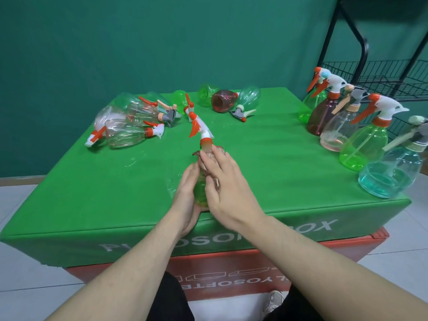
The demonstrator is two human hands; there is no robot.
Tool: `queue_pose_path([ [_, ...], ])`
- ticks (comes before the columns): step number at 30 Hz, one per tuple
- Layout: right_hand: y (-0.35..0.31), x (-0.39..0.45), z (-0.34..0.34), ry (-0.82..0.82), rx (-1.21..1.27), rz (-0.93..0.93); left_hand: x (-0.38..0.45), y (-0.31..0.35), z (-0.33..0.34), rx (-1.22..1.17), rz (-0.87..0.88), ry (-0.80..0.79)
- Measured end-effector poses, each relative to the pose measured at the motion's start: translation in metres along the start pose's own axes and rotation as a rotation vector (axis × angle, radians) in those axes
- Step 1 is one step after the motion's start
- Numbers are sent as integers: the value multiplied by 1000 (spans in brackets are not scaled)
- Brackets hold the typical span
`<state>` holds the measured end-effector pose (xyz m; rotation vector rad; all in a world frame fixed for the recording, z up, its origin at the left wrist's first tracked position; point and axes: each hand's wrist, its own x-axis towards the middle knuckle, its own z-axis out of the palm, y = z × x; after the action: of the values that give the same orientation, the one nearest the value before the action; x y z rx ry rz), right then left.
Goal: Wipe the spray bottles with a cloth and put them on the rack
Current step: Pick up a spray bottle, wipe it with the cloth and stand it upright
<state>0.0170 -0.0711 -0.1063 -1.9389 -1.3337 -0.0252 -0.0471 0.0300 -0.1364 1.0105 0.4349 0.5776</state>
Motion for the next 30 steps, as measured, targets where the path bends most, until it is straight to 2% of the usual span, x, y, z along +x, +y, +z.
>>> queue_pose_path([
  [6,0,34,-10,-92,161,161,-1,1,-5,1,-83,-16],
  [10,-2,29,-5,-65,204,211,0,-1,-6,-28,-107,7],
  [14,-3,14,2,-43,177,126,0,-2,-5,-75,-93,43],
  [19,1,-11,7,-65,-22,23,2,-2,-5,-80,-56,74],
  [24,0,-39,15,-170,-120,-16,-2,4,1,-162,10,121],
  [30,5,-44,14,-151,-99,-13,-3,5,1,-162,23,101],
])
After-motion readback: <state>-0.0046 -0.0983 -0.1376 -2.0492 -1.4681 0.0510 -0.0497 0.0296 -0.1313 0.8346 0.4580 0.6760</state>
